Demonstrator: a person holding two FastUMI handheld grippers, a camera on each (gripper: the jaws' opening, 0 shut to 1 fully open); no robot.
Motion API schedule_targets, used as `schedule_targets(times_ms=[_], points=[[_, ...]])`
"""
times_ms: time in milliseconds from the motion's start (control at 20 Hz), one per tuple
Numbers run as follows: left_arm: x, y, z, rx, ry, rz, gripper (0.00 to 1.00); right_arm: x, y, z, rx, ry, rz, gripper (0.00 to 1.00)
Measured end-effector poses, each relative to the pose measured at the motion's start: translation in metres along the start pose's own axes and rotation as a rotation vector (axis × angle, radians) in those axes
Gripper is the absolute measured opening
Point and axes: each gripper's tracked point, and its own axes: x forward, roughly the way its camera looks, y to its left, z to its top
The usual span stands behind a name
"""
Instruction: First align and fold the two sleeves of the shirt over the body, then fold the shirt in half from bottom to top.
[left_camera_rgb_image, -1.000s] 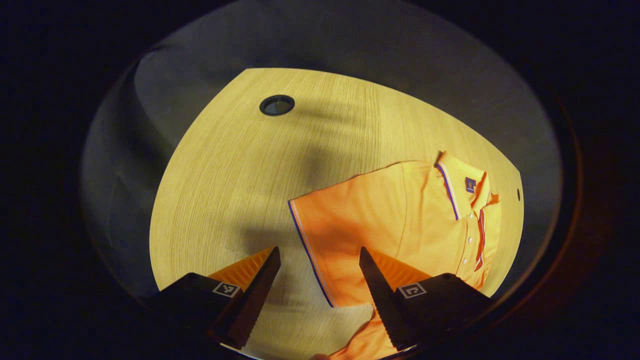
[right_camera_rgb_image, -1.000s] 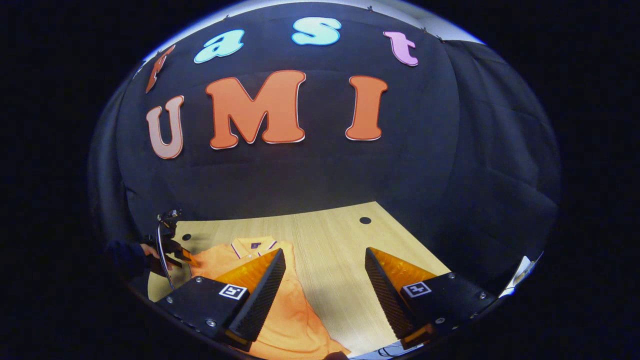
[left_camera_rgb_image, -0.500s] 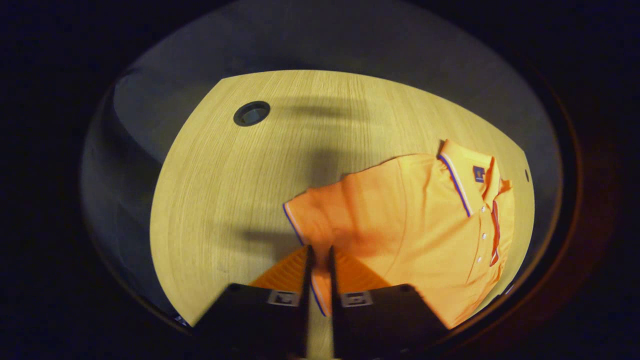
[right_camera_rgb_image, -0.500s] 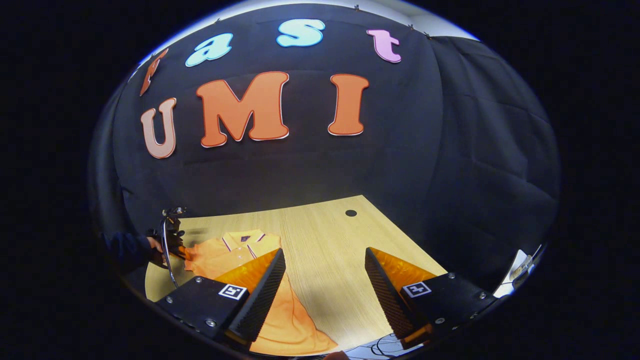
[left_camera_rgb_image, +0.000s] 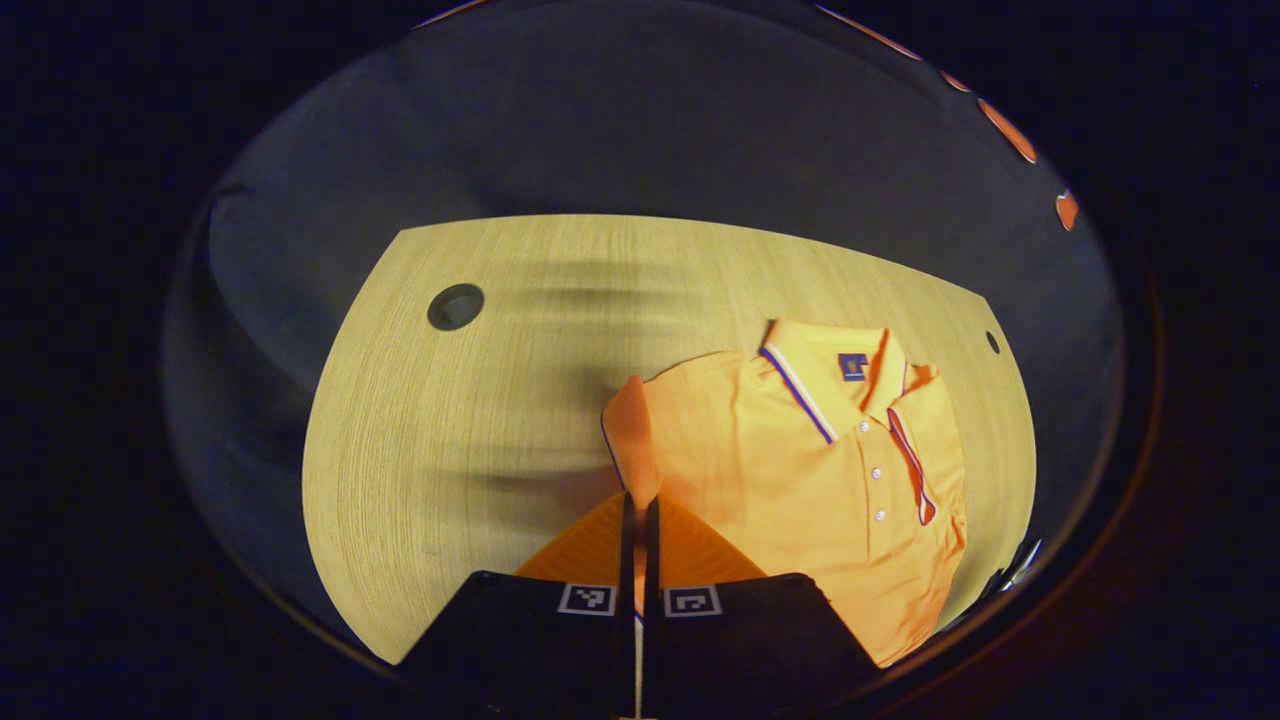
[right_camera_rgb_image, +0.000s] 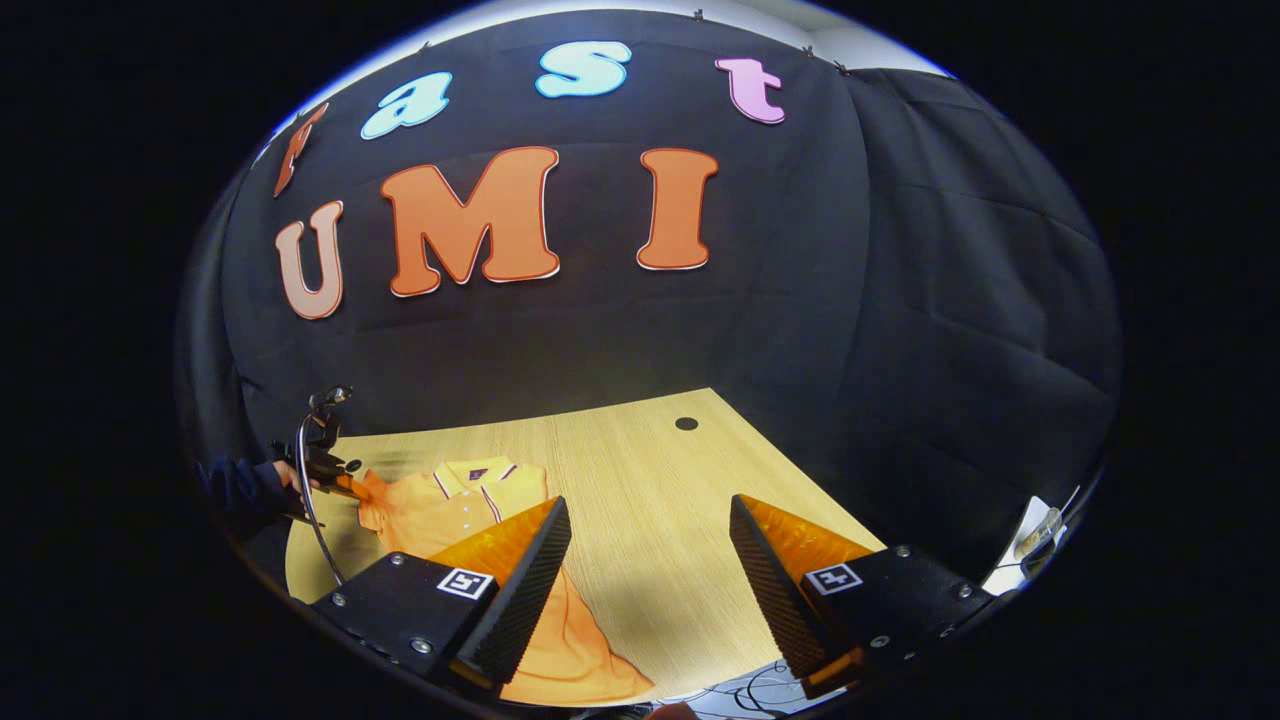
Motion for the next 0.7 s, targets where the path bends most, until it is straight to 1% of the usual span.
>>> schedule_targets(times_ms=[300,400,450,500,550,600,700], points=[[-0.016,-0.069,0.024,0.173,-0.045,-0.084,0.03,0.001,-0.002,-0.007,0.040,0.004,-0.007,0.98],[-0.014,-0.090,0.027,0.207,-0.042,-0.105,0.04,-0.002,0.002,-0.009,0.057,0.003,0.002,0.98],[-0.014,-0.104,0.029,0.213,-0.048,-0.138,0.05,-0.002,0.003,-0.010,0.059,0.002,0.001,0.98],[-0.015,-0.120,0.027,0.219,-0.051,-0.184,0.14,-0.002,0.001,-0.012,0.056,0.003,-0.003,0.97],[-0.017,-0.135,0.028,0.221,-0.055,-0.226,0.18,-0.002,0.000,-0.013,0.051,0.006,-0.010,0.98],[-0.020,-0.150,0.024,0.229,-0.053,-0.274,0.19,-0.002,-0.001,-0.015,0.048,0.009,-0.010,0.98],[-0.030,-0.163,0.025,0.245,-0.073,-0.305,0.37,0.001,-0.002,-0.016,0.051,0.013,-0.008,0.98]])
